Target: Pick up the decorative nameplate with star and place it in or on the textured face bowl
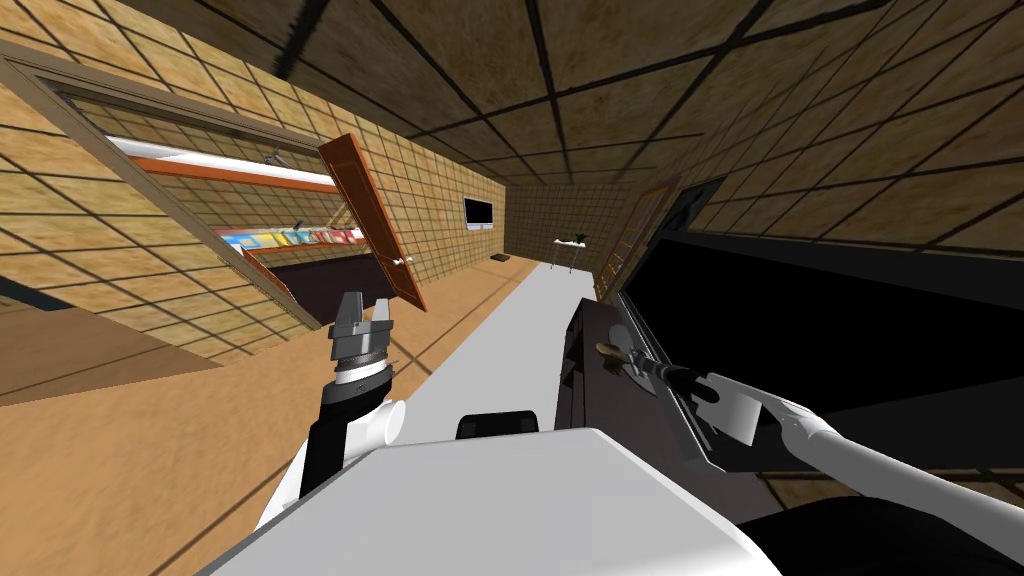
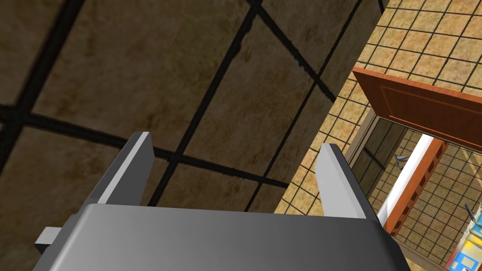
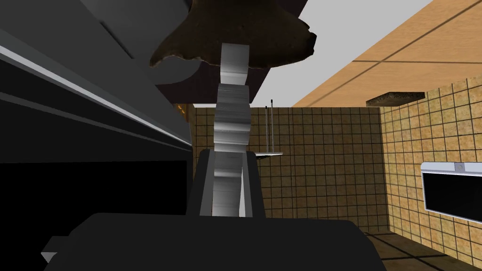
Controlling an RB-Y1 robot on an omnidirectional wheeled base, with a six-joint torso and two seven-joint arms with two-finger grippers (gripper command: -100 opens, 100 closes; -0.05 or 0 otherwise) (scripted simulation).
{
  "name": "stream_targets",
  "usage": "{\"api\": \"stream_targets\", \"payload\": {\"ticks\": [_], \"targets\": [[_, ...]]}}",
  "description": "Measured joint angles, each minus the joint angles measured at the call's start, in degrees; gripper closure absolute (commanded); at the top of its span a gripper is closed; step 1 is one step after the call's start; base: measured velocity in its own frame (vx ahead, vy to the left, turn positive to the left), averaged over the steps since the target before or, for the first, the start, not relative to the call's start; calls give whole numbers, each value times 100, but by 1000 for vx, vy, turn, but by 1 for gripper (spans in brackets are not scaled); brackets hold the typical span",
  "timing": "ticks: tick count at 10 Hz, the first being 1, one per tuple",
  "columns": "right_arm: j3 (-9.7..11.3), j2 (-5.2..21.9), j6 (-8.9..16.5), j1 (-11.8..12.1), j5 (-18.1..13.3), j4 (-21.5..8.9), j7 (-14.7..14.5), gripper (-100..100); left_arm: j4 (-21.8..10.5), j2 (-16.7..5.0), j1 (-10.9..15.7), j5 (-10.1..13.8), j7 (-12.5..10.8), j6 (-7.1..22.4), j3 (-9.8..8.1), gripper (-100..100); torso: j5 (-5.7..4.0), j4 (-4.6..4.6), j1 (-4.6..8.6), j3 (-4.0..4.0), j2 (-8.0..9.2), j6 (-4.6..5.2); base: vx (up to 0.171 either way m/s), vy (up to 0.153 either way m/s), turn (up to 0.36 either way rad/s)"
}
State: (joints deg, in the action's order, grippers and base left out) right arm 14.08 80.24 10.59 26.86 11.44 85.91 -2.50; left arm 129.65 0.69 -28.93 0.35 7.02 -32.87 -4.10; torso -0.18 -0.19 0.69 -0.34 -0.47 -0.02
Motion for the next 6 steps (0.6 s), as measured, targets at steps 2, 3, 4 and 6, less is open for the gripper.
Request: {"api": "stream_targets", "payload": {"ticks": [2,3,4,6], "targets": [[-32,222,159,34,186,28,43,100,0,0,-1,0,0,0,0,0,-1,0,-3,1,1,6,-6,-19,74],[-104,316,223,123,242,73,70,100,0,0,-1,0,0,0,0,0,-1,0,-7,2,3,6,-3,-8,14],[-116,329,242,133,247,77,76,-100,0,0,-1,0,0,0,0,0,-5,0,-9,2,4,7,0,0,0],[-115,328,242,132,246,76,74,-100,0,0,-1,0,0,0,0,0,-5,0,-10,3,4,7,0,0,0]]}}
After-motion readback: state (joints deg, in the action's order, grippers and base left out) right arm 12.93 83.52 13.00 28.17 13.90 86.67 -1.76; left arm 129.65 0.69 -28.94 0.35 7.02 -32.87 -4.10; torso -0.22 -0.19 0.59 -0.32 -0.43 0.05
